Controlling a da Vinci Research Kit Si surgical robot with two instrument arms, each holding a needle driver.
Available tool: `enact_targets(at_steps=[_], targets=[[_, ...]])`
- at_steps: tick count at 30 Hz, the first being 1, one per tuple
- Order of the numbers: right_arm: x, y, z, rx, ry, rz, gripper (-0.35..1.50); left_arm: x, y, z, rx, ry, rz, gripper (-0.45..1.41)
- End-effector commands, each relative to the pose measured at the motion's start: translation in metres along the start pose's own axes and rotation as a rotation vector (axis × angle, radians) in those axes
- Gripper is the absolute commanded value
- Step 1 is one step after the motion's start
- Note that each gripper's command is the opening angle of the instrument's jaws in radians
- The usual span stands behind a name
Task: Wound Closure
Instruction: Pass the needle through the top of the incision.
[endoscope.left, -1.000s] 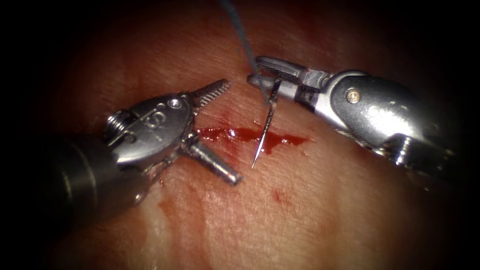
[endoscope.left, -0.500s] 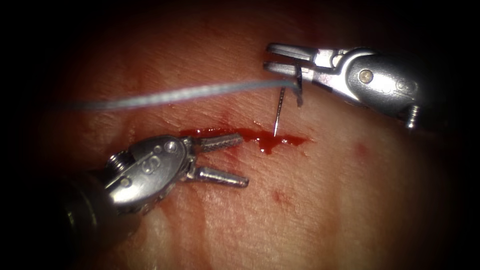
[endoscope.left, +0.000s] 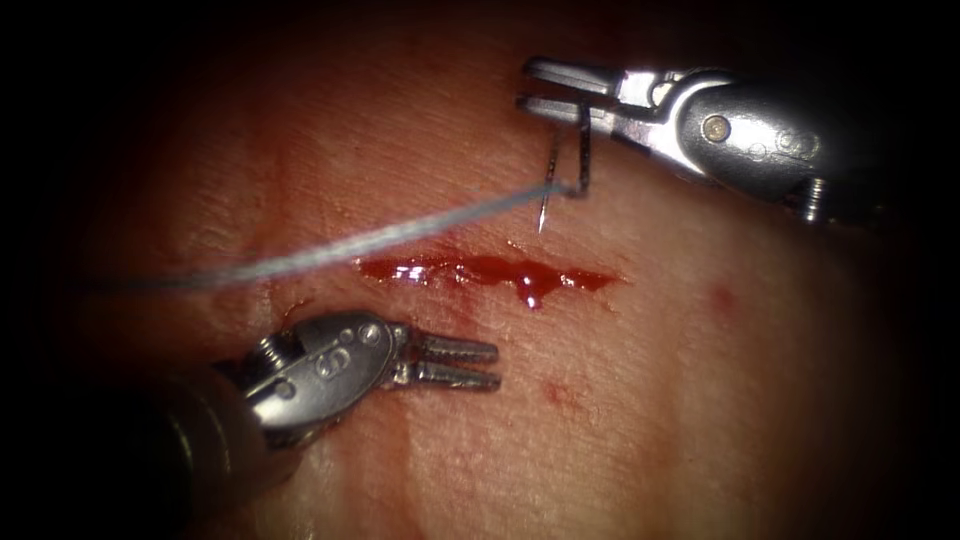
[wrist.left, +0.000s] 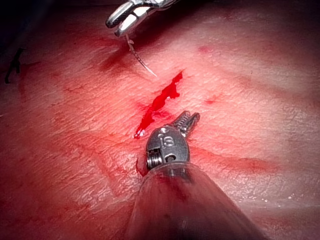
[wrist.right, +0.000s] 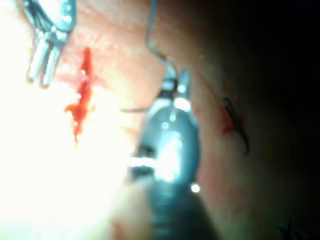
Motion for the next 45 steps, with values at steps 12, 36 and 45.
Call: enact_targets(at_steps=[12,36,45], targets=[[0.0001,-0.0017,0.0018,-0.012,0.081,-0.284,-0.35,-0.002,-0.0021,0.0009,0.01,-0.01,-0.031,-0.22],[-0.0016,-0.0012,0.0032,-0.013,0.071,-0.378,-0.35,-0.0027,-0.002,0.0008,0.012,-0.016,-0.032,-0.23],[-0.002,-0.0016,0.0028,0.0,0.063,-0.382,-0.35,-0.0027,-0.002,0.0007,0.011,-0.016,-0.031,-0.23]])
